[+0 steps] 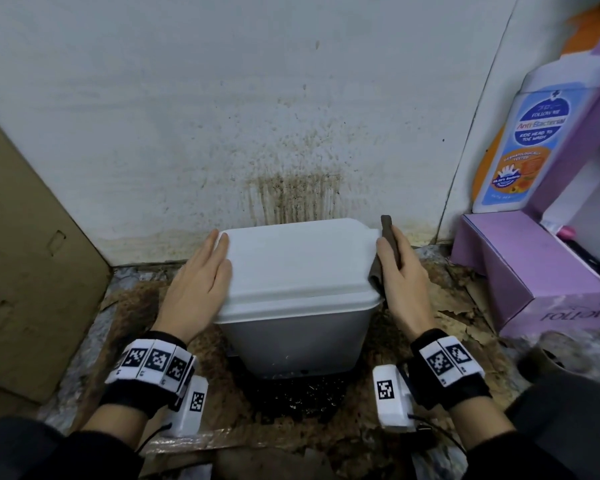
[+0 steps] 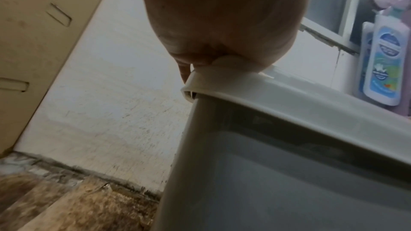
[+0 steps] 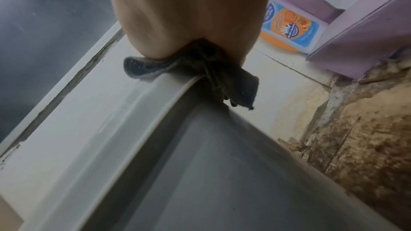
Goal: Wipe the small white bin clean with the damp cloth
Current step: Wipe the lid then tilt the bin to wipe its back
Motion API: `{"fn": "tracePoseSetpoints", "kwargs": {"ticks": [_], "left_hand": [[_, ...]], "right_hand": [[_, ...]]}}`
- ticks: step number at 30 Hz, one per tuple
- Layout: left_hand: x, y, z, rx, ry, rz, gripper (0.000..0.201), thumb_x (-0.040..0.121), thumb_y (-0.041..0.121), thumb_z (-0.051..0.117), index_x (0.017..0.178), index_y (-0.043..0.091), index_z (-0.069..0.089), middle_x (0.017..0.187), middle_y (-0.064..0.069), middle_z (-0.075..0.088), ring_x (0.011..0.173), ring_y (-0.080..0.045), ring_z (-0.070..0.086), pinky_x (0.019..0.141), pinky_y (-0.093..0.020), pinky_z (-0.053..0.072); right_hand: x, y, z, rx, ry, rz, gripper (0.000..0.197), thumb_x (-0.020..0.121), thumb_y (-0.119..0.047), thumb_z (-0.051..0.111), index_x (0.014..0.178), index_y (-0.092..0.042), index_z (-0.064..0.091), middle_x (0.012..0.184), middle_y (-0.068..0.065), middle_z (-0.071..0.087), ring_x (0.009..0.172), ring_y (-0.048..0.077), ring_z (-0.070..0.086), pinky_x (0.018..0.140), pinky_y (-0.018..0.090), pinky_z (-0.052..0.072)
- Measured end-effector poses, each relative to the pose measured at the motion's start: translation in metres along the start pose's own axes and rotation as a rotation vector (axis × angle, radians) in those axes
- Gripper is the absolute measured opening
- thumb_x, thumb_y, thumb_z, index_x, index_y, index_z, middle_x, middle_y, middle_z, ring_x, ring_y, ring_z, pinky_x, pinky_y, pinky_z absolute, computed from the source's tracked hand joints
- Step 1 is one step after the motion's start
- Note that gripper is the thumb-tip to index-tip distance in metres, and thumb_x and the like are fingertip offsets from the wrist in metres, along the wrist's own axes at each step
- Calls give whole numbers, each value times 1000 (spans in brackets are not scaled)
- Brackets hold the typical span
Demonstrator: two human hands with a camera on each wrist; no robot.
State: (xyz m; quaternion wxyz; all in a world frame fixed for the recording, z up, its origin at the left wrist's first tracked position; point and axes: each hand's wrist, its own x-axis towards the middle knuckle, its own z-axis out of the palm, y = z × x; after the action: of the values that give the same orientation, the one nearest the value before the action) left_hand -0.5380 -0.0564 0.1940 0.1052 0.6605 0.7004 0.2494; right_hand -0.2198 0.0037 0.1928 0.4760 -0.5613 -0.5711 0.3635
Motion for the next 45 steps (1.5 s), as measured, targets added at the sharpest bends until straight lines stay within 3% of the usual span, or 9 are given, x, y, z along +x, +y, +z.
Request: {"fn": "tracePoseSetpoints", "kwargs": {"ticks": [6,10,14,17,22,27,34,40,45], "left_hand": [[5,21,-11,199,126,23,47,108,29,36,153,17,43,169,-2,21,154,-21,22,122,-42,18],[12,43,-14,86,147,85,46,108,26,39,151,12,46,164,-2,34,151,-18,28,125,-37,19],[16,71,-11,-15,121,152,50,108,37,37,154,18,41,162,4,35,151,-12,27,124,-36,21],[21,89,-15,-22,150,206,51,109,40,36,155,19,39,161,5,36,150,-11,27,124,-35,21],[33,100,-24,-99,93,255,53,109,44,33,156,22,37,163,10,32,150,-3,24,124,-32,20],[33,88,-35,-78,75,249,54,108,49,33,158,28,34,163,15,31,149,2,23,123,-25,18],[32,56,-49,-110,96,225,56,104,52,32,153,26,40,157,8,41,147,-6,33,121,-40,27],[27,44,-55,-130,126,238,49,108,42,32,154,25,38,158,9,40,147,-4,32,121,-33,27],[27,37,-56,-143,149,236,49,109,40,32,154,23,39,158,8,41,146,-3,32,121,-31,26]], "right_hand": [[-3,-11,3,138,27,10,55,105,-32,59,157,-23,45,142,-14,56,122,2,51,79,-8,36],[-7,-22,19,255,14,-25,46,108,-24,53,154,-23,50,112,-46,57,103,-23,56,89,2,44],[-15,-37,39,346,-8,-82,42,110,-20,48,152,-27,52,90,-13,69,84,-1,64,75,7,48],[-19,-48,53,441,-68,-94,39,111,-26,48,148,-36,55,90,-10,68,79,10,60,73,26,49],[-20,-67,63,614,-274,-29,38,112,-20,45,148,-24,56,140,-7,66,130,13,62,113,43,48],[-23,-75,75,779,-471,84,40,113,-22,42,151,-24,52,141,-2,67,130,17,64,110,38,52],[-31,-50,111,660,-312,104,38,113,-28,43,149,-32,51,143,-12,61,127,1,62,100,21,54],[-60,-53,154,257,-418,-93,50,114,-40,26,163,-37,20,173,-19,11,157,-6,4,132,40,9],[-64,-51,168,67,-312,-203,53,113,-41,22,165,-33,15,174,-14,11,157,-6,2,131,36,6]]}}
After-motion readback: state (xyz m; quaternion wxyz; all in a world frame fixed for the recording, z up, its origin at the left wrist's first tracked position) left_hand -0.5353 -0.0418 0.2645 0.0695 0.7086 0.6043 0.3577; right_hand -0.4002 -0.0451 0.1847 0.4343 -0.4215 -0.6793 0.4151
